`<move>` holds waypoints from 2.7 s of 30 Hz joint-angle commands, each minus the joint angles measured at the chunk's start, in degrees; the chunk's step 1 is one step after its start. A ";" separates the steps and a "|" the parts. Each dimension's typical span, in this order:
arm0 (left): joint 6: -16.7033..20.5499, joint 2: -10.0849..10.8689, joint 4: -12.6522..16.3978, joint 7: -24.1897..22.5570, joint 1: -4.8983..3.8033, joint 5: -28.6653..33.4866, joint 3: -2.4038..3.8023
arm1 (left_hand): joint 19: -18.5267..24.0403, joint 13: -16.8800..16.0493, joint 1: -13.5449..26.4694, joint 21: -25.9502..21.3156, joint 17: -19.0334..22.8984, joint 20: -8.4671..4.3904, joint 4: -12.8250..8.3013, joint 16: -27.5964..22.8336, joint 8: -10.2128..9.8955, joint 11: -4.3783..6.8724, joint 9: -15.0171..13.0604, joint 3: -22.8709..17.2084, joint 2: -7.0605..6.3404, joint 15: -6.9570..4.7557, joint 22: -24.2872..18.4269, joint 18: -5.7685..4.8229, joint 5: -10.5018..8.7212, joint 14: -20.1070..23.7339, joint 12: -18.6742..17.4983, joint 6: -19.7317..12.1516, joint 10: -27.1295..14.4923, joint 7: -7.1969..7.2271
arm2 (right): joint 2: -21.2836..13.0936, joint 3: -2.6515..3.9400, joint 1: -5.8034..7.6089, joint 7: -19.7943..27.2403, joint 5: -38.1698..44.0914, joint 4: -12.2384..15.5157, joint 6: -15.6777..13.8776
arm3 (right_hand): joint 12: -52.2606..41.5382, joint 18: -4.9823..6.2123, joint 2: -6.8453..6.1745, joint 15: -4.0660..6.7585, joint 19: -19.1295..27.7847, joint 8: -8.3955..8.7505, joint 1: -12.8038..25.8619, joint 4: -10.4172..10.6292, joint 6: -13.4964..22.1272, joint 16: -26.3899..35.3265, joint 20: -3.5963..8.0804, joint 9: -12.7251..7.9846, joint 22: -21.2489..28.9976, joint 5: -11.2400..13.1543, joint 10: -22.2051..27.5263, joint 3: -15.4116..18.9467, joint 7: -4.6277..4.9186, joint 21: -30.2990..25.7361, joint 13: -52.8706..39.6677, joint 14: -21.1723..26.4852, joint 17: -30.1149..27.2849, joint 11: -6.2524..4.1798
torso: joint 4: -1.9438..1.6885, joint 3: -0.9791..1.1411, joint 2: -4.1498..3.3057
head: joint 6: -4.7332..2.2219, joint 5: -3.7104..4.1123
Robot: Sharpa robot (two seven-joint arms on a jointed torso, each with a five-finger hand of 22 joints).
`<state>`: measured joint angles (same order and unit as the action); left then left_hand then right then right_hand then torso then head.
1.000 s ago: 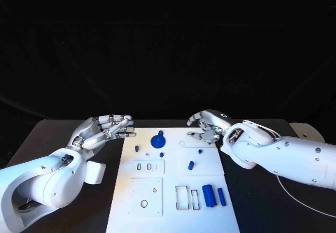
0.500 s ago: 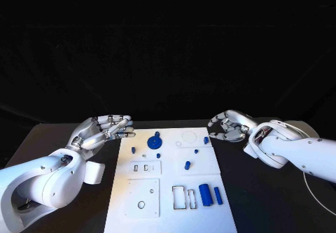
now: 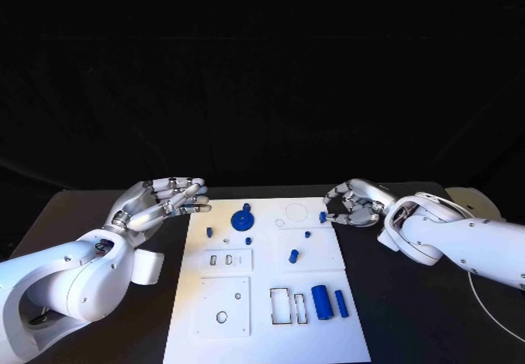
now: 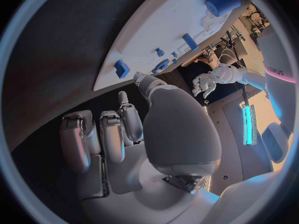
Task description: Assemble the parts on the task board
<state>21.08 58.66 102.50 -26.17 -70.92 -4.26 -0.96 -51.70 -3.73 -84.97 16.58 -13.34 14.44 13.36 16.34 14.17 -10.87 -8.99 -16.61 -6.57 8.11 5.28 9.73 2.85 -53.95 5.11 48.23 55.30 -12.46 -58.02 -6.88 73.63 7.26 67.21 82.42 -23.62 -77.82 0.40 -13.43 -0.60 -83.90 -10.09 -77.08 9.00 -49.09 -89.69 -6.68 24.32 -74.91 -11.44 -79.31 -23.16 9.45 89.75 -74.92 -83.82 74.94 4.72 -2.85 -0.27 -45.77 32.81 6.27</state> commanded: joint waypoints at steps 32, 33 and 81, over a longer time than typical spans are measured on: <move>-1.06 -0.06 0.02 -0.37 -0.05 0.09 0.04 | -0.47 -0.05 0.20 -0.39 -0.16 0.02 -0.30 -0.40 -0.10 -0.09 0.04 -0.31 -0.33 0.32 -0.16 0.81 0.05 -0.16 -0.34 -0.10 0.51 -1.31 | 3.55 -0.05 -2.27 -2.75 3.05 -3.20 1.09 | -0.64 -0.40 1.78 0.14 -6.10 -1.57 -0.97 -0.25 -3.59 -0.31 0.07 0.70 -15.09 -0.16 -0.61 -1.11 -0.23 0.25 -4.88 -6.18 15.06 -0.24 | 0.06 -0.02 0.08 | 0.88 -0.35; -1.06 -0.06 0.01 -0.36 -0.05 0.09 0.04 | -0.47 -0.05 0.20 -0.39 -0.16 0.02 -0.30 -0.40 -0.10 -0.09 0.04 -0.31 -0.33 0.32 -0.16 0.81 0.05 -0.16 -0.34 -0.10 0.51 -1.31 | 3.59 -0.05 -2.29 -2.78 3.05 -3.23 1.04 | -0.78 -0.40 1.89 0.19 -6.10 -1.70 -0.96 -0.25 -3.79 -0.31 0.11 0.74 -15.09 -0.11 -0.74 -1.21 -0.31 0.25 -4.99 -6.18 15.06 -0.32 | 0.07 -0.03 0.08 | 0.92 -0.32; -1.16 -0.10 -0.52 -0.09 -0.06 0.09 0.03 | -0.55 -0.03 0.08 -0.50 -0.29 0.02 -0.44 -0.60 -0.19 -0.10 0.05 -0.42 -0.31 0.32 -0.31 0.81 0.05 -0.19 -0.57 -0.09 0.60 -1.32 | 3.41 0.18 -1.60 -11.25 4.18 9.18 -8.14 | -2.40 -0.40 6.05 1.76 -6.10 -5.67 -1.04 -1.91 -6.43 -0.31 1.65 2.71 -15.09 -0.80 -2.61 -5.59 -2.15 0.25 -6.41 -6.18 15.06 -2.01 | 0.06 -0.29 0.43 | 1.82 -1.55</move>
<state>20.94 58.71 101.99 -25.96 -70.92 -4.26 -0.97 -51.70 -3.73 -84.97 16.35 -13.55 14.44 13.02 16.12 14.17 -11.07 -8.99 -16.94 -6.57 8.11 5.06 9.73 2.85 -53.95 4.87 48.23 55.50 -12.46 -54.97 -6.71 72.00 -0.15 67.83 90.39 -30.30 -80.19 0.39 -7.67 0.64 -84.01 -14.87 -78.41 7.16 -54.88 -89.68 -5.53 26.20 -74.91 -12.60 -81.69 -28.46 7.34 89.75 -74.94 -84.03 74.90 2.76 -2.75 -0.48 -45.43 34.45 5.11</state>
